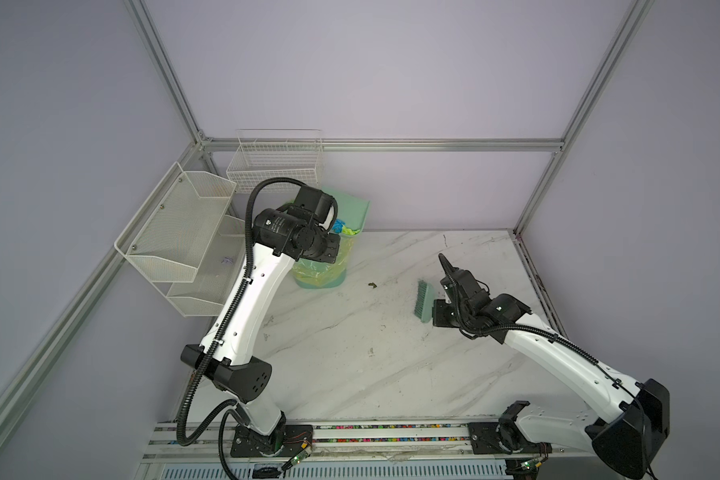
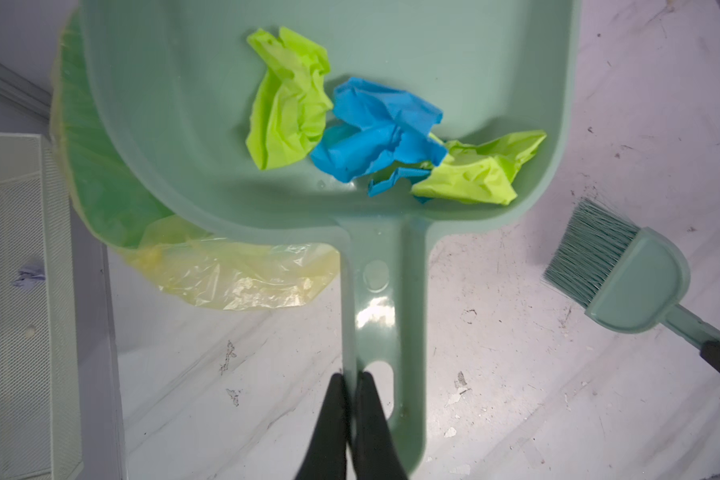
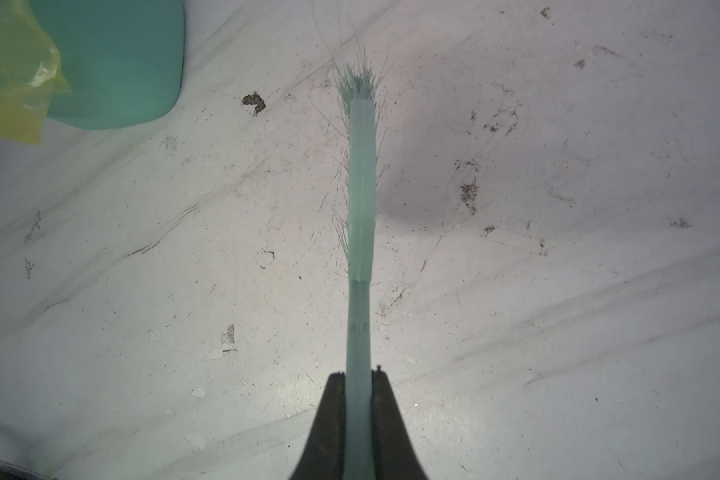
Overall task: Sweep away the paper scraps from the table
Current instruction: 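Lift the scrap-filled dustpan toward the green bin while the right gripper draws back, then hold the dustpan over the green bin with the left gripper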
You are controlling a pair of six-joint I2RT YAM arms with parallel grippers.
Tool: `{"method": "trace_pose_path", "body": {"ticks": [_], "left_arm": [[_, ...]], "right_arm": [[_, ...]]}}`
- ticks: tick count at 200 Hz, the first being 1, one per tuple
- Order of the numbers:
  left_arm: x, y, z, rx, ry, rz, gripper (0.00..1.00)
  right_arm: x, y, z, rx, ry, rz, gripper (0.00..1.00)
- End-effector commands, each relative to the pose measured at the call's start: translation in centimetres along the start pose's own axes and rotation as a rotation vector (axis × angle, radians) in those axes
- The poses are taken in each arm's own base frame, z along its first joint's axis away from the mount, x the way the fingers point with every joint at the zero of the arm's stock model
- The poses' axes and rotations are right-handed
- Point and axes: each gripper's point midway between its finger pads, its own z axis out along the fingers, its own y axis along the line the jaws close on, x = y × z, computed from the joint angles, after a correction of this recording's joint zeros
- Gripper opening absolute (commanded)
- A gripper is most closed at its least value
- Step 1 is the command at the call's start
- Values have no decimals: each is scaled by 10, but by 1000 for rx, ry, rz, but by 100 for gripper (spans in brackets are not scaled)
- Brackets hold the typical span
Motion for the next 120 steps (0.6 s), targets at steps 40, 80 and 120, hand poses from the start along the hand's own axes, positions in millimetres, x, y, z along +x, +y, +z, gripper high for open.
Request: {"method": "trace_pose_path", "body": {"ticks": [40, 80, 120], "left_arm": [[-27, 55, -30, -74, -129, -61, 0], [-29, 72, -24, -126, -124, -74, 0], [-27, 93, -17, -246, -104, -63, 0]], "right_arm": [[-6, 2, 4, -11, -20, 10, 0], [-9, 10, 3, -57, -31, 25, 0], [-5, 10, 4, -64, -24, 26, 0]]}}
